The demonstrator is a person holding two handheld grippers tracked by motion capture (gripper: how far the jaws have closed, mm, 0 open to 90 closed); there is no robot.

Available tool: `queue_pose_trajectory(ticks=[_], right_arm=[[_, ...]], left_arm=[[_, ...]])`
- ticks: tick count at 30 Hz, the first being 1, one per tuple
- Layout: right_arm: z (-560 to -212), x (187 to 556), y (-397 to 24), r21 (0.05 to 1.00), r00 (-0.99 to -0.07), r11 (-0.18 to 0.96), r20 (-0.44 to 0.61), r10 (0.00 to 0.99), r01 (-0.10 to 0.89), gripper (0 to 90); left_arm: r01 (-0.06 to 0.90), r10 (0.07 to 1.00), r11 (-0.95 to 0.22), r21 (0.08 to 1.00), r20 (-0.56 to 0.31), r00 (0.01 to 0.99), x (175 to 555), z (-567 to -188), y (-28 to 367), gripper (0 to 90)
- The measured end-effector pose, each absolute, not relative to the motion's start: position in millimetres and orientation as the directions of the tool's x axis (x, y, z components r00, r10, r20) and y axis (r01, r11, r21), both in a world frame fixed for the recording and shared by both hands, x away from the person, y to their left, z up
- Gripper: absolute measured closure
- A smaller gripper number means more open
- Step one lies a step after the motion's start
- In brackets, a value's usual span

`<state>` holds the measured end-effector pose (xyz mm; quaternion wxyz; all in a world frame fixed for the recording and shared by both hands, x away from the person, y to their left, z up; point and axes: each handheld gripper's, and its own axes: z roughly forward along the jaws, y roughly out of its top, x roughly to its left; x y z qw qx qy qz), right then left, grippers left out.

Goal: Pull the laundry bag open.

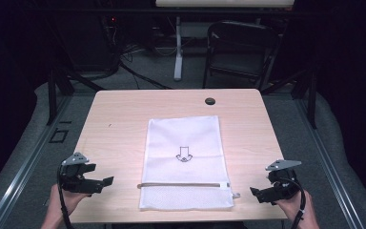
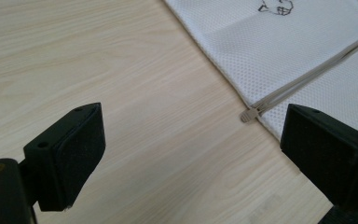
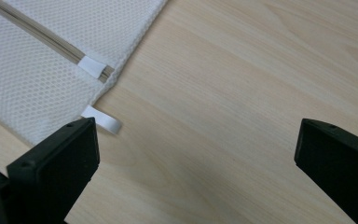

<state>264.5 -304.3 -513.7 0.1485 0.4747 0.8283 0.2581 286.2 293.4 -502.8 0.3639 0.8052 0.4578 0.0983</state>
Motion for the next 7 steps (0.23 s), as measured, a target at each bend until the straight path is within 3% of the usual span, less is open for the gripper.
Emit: queue_pose_trajectory(ticks=[7], right_arm=[[-525.0,266.9,-308.9,0.542,-0.486,0.405,0.007,0.874,0.736,0.0]], left_arm=[[0.694,0.817,-0.297,0.656,-0.201,0.540,291.4,-516.1,296.1,6.2]])
